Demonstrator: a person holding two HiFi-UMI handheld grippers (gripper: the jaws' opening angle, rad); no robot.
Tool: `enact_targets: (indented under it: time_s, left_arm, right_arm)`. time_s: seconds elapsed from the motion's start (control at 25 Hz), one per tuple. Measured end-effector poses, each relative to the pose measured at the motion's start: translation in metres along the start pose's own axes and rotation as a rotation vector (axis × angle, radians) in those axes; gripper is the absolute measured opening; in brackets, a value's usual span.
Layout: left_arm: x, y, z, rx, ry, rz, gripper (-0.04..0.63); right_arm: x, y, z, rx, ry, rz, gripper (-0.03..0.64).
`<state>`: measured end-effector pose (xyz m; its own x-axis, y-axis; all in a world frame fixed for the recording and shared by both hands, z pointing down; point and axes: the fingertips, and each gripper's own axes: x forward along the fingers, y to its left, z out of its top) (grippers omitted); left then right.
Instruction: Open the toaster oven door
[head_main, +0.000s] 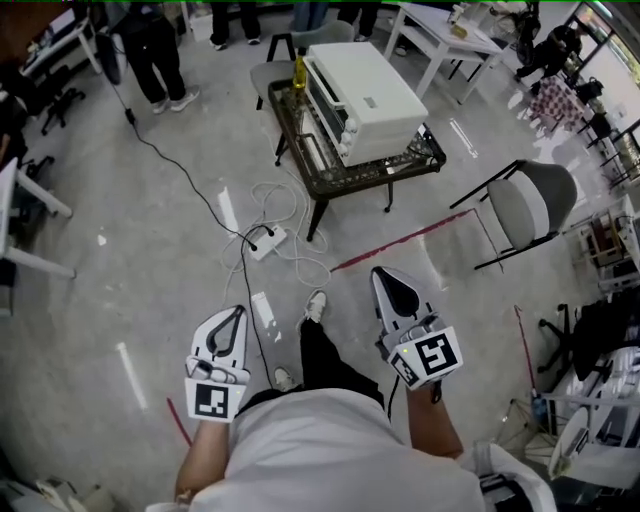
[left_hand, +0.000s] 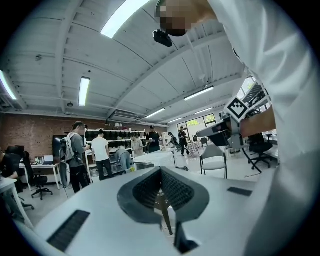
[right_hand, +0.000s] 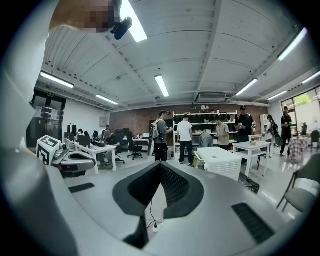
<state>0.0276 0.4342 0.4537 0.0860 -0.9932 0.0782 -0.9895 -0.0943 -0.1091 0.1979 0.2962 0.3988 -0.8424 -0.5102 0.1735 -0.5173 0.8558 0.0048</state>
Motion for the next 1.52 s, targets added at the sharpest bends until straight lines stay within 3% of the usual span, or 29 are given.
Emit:
enact_targets:
  time_s: [0.4, 0.6, 0.76, 0.92, 1.12, 1.32, 1.52]
  left_arm:
    - [0.222, 0.04, 0.05, 0.081, -0.027, -0.101, 0.017]
    - [0.285, 0.064, 0.056, 0.047, -0.004, -0.064, 0.017]
    - [0.319, 0.081, 0.06, 0.069, -0.003, -0.054, 0.017]
    - [0.358, 0.094, 0.053, 0.06, 0.002, -0.093, 0.017]
    - [0.41, 0.107, 0.043, 0.028, -0.048, -0.18, 0.017]
    - [0.46, 0.14, 0.047, 0.043, -0.031, -0.27, 0.017]
    - [0.505, 0.152, 0.027, 0.067, -0.019, -0.386, 0.017]
  right_arm:
    - [0.156, -0.143, 0.045, 0.036, -0.096, 0.083, 0.021]
    - [0.2, -0.199, 0.06, 0.041, -0.09, 0.102, 0.021]
    - [0.224, -0.22, 0.053, 0.073, -0.063, 0.105, 0.021]
    - [0.251, -0.23, 0.056, 0.053, -0.047, 0.109, 0.021]
    - [0.279, -0.252, 0.051, 0.06, -0.005, 0.042, 0.021]
    - [0.32, -0.263, 0.072, 0.05, 0.001, -0.013, 0.021]
    - [0.35, -0.268, 0.081, 0.064, -0.002, -0.068, 0.021]
